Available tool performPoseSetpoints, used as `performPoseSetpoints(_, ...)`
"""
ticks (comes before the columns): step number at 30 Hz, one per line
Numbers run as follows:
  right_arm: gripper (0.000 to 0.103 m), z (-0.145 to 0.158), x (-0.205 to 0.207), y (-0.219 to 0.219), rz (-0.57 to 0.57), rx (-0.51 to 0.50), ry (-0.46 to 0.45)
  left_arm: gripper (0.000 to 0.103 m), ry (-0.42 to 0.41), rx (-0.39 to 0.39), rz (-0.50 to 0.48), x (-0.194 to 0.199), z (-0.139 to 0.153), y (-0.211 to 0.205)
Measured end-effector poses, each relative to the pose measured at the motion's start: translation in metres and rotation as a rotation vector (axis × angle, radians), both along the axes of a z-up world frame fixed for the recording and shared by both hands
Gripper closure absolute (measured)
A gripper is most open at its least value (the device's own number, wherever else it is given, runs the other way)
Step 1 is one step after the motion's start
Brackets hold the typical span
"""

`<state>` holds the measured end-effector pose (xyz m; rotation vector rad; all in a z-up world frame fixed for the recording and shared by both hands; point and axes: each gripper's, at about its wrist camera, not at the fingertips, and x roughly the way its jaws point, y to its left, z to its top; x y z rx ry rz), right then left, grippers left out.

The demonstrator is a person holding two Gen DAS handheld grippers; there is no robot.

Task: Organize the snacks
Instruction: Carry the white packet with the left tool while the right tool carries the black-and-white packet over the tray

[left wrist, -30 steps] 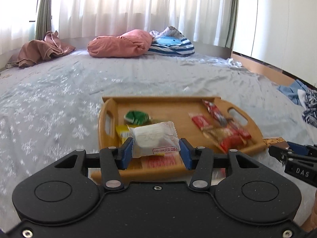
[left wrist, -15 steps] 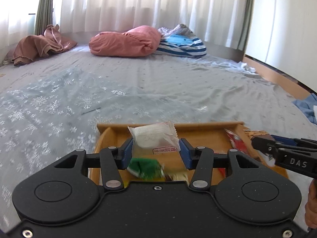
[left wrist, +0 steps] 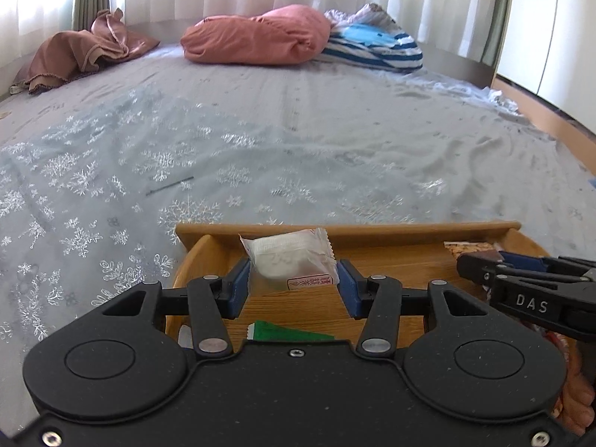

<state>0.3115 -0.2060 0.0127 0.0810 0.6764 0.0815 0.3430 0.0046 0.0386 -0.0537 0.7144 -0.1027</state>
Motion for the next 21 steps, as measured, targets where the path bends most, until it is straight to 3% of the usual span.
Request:
performPoseSetpoints(13,0.052,-0.004,0.011,0.007,0.01,-0.028,0.051,0.056,0.061,0.014,0.021,0.01,-0.016,0.0)
performPoseSetpoints(21,0.052,-0.007,0.014,0.007,0.0,-0.036,0.077,0.055,0.052,0.035,0.014,0.008,-0.017,-0.003)
